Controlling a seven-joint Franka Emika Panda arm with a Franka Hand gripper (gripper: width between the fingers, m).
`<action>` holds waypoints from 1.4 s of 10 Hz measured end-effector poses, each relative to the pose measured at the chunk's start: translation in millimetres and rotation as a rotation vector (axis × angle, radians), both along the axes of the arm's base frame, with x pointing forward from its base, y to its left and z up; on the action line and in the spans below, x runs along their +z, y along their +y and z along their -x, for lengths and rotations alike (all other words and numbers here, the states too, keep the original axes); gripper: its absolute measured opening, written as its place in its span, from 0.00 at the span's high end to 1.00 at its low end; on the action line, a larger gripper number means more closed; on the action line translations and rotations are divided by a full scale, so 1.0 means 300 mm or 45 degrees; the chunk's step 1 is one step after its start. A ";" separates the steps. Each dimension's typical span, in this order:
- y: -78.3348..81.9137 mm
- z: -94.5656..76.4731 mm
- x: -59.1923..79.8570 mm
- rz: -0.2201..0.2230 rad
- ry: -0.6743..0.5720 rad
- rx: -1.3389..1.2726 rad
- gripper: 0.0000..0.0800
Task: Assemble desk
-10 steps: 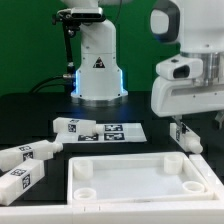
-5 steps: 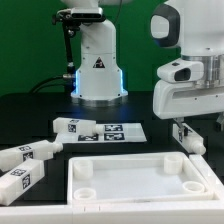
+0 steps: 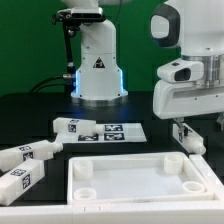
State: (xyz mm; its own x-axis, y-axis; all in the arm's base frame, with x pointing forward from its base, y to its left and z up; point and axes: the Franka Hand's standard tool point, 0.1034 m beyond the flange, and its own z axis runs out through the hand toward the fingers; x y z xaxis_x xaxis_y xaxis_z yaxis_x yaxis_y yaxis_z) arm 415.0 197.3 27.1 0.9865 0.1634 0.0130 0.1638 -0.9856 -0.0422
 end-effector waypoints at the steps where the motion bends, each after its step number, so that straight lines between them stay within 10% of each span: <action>1: 0.004 -0.007 0.003 -0.006 -0.016 -0.001 0.19; 4: -0.064 -0.048 0.049 -0.017 -0.023 -0.017 0.19; 11: -0.057 -0.002 -0.065 -0.017 -0.002 -0.052 0.22; 13: -0.059 -0.003 -0.064 -0.016 -0.006 0.022 0.65; 14: -0.076 -0.004 -0.043 -0.003 0.018 0.150 0.64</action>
Offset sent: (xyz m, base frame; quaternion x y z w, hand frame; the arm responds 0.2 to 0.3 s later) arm 0.0107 -0.0242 0.0257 0.0467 -0.0423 0.0327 0.9975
